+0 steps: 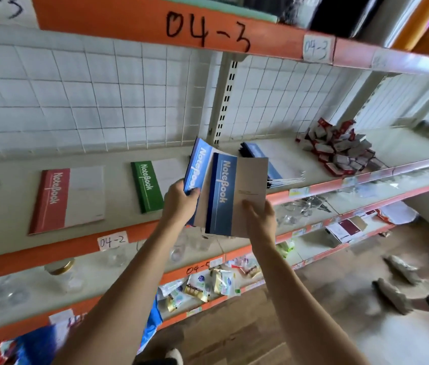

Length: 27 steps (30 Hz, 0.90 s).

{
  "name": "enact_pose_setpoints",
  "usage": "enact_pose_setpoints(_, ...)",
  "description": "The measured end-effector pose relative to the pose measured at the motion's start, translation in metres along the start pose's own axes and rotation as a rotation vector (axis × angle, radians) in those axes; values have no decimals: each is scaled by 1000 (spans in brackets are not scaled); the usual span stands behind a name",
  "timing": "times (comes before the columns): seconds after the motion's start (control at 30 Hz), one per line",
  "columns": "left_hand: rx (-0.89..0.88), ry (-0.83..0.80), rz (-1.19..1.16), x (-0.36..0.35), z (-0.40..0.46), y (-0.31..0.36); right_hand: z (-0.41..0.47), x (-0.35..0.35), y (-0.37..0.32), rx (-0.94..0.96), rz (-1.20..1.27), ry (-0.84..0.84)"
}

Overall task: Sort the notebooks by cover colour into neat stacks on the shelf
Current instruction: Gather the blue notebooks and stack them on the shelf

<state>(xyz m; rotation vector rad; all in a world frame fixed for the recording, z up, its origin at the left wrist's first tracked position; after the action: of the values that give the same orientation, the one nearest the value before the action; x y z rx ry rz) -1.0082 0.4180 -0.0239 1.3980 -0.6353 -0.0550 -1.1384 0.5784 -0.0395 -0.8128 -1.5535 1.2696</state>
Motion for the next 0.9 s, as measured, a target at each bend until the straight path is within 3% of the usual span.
enact_pose_setpoints(0.53,79,62,83,-113,64,39,164,53,-10,62,-182,5)
enact_pose_setpoints(0.9,211,295,194,-155,80,70,279,74,-26,127,-304,-216)
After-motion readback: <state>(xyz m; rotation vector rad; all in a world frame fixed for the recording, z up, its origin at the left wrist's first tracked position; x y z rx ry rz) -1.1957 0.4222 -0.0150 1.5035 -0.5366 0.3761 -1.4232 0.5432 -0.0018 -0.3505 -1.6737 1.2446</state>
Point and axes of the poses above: each hand's wrist, its own z-axis towards the middle knuckle, its own x-axis out of the back of the hand, y = z × x, the point moved 3 cm from there along z, towards the middle knuckle
